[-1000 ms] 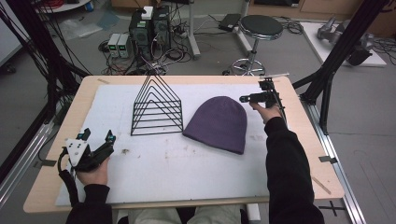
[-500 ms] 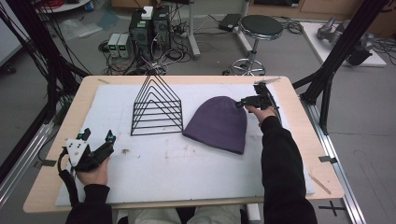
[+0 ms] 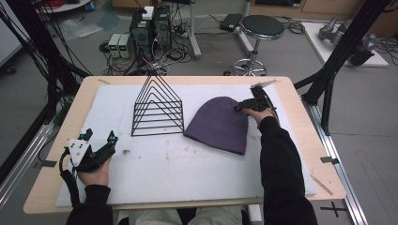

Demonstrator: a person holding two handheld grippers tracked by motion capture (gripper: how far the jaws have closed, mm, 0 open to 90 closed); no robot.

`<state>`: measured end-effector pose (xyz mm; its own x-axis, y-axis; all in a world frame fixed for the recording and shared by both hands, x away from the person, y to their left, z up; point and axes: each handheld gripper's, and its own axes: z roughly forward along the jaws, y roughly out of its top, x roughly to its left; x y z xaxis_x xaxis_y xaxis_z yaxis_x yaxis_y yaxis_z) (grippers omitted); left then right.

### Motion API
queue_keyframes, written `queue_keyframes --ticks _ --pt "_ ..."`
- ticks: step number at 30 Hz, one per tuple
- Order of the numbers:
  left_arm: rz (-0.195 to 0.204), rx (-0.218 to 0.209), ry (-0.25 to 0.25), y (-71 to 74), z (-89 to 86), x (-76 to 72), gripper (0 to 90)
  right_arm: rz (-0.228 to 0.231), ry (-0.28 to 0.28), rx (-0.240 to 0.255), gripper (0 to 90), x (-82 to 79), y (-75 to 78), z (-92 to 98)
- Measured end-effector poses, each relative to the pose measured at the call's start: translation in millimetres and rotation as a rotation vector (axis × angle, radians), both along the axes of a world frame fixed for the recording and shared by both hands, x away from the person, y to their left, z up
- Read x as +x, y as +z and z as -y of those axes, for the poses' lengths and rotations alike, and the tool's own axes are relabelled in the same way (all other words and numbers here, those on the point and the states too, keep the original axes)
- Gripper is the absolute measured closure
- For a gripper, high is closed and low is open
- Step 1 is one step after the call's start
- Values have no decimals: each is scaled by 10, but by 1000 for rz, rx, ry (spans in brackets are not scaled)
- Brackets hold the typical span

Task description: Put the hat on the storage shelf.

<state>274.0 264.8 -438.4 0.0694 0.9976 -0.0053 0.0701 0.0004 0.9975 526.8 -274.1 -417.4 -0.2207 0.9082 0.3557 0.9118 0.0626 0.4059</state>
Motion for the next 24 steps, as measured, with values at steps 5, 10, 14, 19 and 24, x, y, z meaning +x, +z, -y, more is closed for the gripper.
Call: queue_keyframes --ticks 5,10,14,19,24 --pt "-1 4 -5 0 3 0 241 -13 -29 13 301 22 -26 -6" --pt "-4 9 2 -2 3 4 241 -13 -25 2 409 17 -21 -18" --pt "-2 6 2 1 -4 0 241 -16 -30 17 492 22 -29 -16" --pt "-5 9 4 -1 -6 6 241 -17 -34 25 617 27 -29 4" --pt "-3 7 5 1 -13 1 241 -7 -44 42 780 26 -13 43"
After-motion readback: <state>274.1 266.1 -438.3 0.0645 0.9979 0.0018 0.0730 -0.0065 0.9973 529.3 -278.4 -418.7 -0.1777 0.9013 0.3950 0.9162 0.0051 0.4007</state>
